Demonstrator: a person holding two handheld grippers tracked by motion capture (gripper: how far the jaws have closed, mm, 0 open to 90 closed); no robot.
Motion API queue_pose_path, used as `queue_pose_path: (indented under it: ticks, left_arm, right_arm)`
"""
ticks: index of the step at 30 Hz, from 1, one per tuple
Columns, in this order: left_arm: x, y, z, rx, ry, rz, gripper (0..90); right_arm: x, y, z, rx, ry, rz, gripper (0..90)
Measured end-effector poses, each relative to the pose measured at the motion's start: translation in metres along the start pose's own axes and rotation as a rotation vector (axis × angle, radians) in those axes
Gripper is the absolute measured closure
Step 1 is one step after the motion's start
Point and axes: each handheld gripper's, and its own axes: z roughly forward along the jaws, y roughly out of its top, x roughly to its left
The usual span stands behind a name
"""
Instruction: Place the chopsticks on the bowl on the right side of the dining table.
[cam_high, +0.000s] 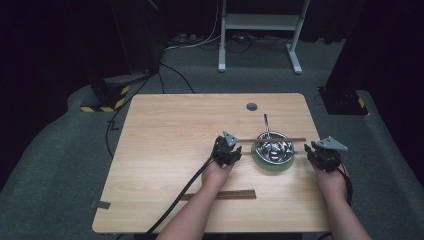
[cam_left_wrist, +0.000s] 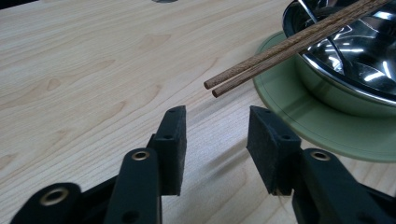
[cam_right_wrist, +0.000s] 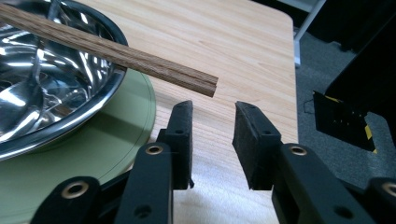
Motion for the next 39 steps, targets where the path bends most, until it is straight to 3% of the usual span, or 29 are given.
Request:
queue_pose_path:
  ticks: [6, 9, 10, 14, 15, 17, 21, 25, 27, 29, 32, 34, 37, 38, 39]
  left_arm:
    - [0.003, 0.003, -0.011, 0.003, -0.020, -0.023, 50.2]
    - [0.004, 0.003, -0.020, 0.014, -0.034, -0.010, 45.5]
    - [0.004, 0.003, -0.024, 0.013, -0.039, -0.022, 44.5]
    - [0.013, 0.002, -0.040, 0.031, -0.052, -0.001, 39.8]
    - [0.015, 0.002, -0.044, 0.025, -0.054, -0.015, 38.6]
    - [0.024, 0.001, -0.055, 0.041, -0.058, -0.007, 36.7]
    - [0.046, -0.001, -0.079, 0.035, -0.045, -0.017, 33.6]
    - [0.077, -0.005, -0.112, 0.040, -0.010, -0.019, 30.3]
    - [0.096, -0.009, -0.129, 0.037, 0.019, -0.025, 29.6]
    - [0.117, -0.014, -0.148, 0.040, 0.052, -0.029, 29.2]
    - [0.146, -0.026, -0.174, 0.033, 0.101, -0.078, 29.1]
    - [0.163, -0.036, -0.191, 0.051, 0.133, -0.080, 28.8]
    - [0.182, -0.053, -0.210, 0.057, 0.197, -0.108, 27.1]
    - [0.188, -0.059, -0.215, 0.070, 0.222, -0.098, 26.0]
    - [0.190, -0.060, -0.219, 0.062, 0.220, -0.121, 24.0]
  right_arm:
    - [0.010, -0.006, -0.019, -0.020, -0.017, -0.010, 58.5]
    - [0.020, -0.012, -0.032, -0.017, -0.020, -0.022, 56.1]
    - [0.023, -0.014, -0.035, -0.018, -0.016, -0.017, 55.0]
    - [0.040, -0.020, -0.050, 0.017, 0.015, -0.004, 49.8]
    - [0.044, -0.021, -0.053, 0.021, 0.018, 0.002, 49.0]
    - [0.055, -0.024, -0.059, 0.014, 0.050, 0.018, 47.9]
    - [0.080, -0.030, -0.062, 0.034, 0.096, -0.002, 44.3]
    - [0.101, -0.034, -0.057, 0.081, 0.154, -0.004, 41.3]
    - [0.110, -0.036, -0.053, 0.106, 0.180, 0.023, 39.1]
    - [0.115, -0.037, -0.051, 0.119, 0.199, 0.031, 37.1]
    - [0.120, -0.039, -0.047, 0.132, 0.213, 0.032, 34.7]
    - [0.120, -0.040, -0.047, 0.139, 0.225, 0.045, 33.0]
    - [0.119, -0.040, -0.047, 0.148, 0.236, 0.063, 30.7]
    - [0.119, -0.040, -0.047, 0.149, 0.234, 0.065, 29.7]
    - [0.119, -0.040, -0.046, 0.147, 0.228, 0.060, 28.7]
